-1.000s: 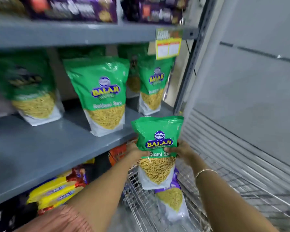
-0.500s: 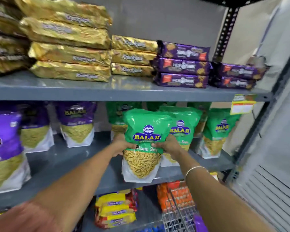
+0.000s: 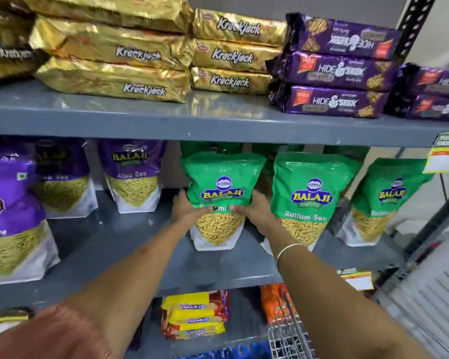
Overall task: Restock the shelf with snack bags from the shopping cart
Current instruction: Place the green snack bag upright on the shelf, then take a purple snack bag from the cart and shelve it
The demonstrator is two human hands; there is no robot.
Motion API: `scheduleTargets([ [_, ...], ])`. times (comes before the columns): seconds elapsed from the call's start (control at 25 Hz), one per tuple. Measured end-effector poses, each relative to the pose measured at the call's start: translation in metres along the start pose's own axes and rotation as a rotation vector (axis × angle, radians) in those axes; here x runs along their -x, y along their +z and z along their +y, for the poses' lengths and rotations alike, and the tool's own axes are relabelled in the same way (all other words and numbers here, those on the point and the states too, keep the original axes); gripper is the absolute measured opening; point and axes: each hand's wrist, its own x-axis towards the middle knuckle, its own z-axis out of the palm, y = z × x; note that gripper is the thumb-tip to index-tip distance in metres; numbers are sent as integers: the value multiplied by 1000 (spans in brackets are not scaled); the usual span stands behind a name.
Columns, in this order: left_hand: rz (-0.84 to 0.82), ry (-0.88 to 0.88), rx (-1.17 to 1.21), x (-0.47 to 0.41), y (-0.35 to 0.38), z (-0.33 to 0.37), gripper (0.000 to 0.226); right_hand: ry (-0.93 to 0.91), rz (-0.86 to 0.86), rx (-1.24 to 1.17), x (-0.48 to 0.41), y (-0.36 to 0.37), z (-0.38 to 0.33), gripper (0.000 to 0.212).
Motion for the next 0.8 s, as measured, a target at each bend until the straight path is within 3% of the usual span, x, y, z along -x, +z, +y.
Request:
scheduleTargets([
  [0.12, 308, 201, -212, 36, 5, -2, 79, 59, -36, 125, 18, -10, 11, 62],
  [0.2, 317, 352, -310, 71, 25, -2, 74, 135, -91, 181, 37, -35, 20, 58],
  [0.32, 134, 531, -387, 114, 82, -7, 63, 258, -229, 237, 73, -92, 47, 36],
  [0.44, -186, 595, -366, 165, 170, -12, 48, 396, -150, 253, 119, -171, 116, 14],
  [0.56, -556, 362, -295, 208, 266, -32, 32, 588, -25, 293, 171, -235, 200, 9],
  [0.64, -725, 64, -307, 234, 329, -57, 32, 788, 108, 225, 204, -262, 265, 16],
  [0.68, -775, -88, -311, 247, 355, -73, 33, 866, 155, 228, 219, -269, 295, 4],
  [0.8, -827, -466, -299, 271, 409, -126, 42, 1040, 144, 305, 250, -274, 381, 44],
])
